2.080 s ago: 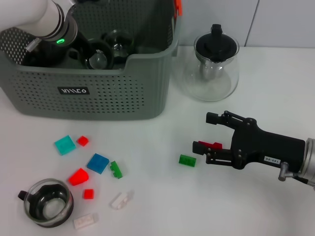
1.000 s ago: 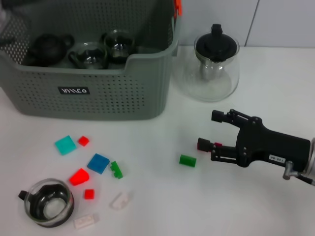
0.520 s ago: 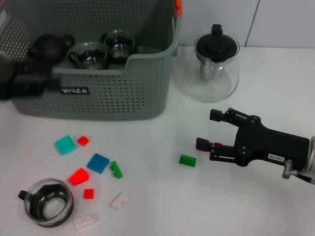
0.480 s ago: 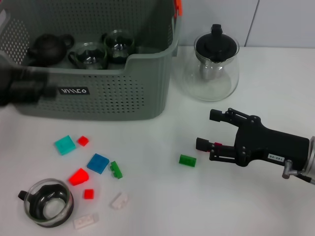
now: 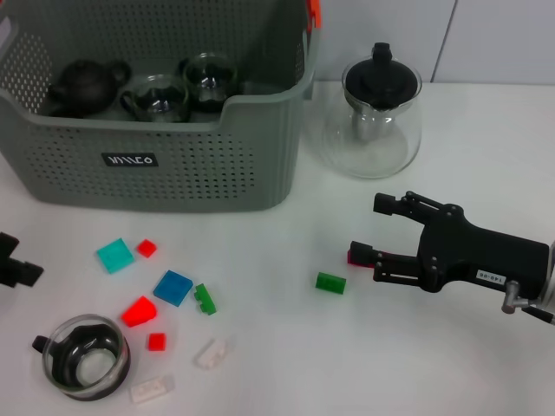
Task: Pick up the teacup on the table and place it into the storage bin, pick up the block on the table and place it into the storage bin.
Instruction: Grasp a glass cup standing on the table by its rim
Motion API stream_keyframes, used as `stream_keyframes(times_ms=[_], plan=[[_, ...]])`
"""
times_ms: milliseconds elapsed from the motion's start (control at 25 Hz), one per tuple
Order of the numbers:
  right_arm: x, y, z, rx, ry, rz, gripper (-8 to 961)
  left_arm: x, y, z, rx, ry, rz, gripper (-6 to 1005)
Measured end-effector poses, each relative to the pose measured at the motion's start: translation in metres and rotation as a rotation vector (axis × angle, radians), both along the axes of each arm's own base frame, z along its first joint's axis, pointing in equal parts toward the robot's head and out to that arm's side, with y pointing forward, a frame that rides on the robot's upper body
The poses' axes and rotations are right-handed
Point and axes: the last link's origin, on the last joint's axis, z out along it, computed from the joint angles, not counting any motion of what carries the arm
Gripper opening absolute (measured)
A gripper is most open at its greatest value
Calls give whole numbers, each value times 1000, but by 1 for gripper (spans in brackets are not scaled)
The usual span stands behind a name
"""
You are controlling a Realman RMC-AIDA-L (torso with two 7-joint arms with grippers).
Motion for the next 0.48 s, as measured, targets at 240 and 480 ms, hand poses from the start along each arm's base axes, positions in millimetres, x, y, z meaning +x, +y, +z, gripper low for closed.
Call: stream_keyframes(times_ms=[240,480], plan=[[1,-1,0,1,-1,-6,944,14,3,-31,-22,164,-37,659],[2,-1,0,1,-2,-8,945,24,-2,-57,-66,217,-74,658]])
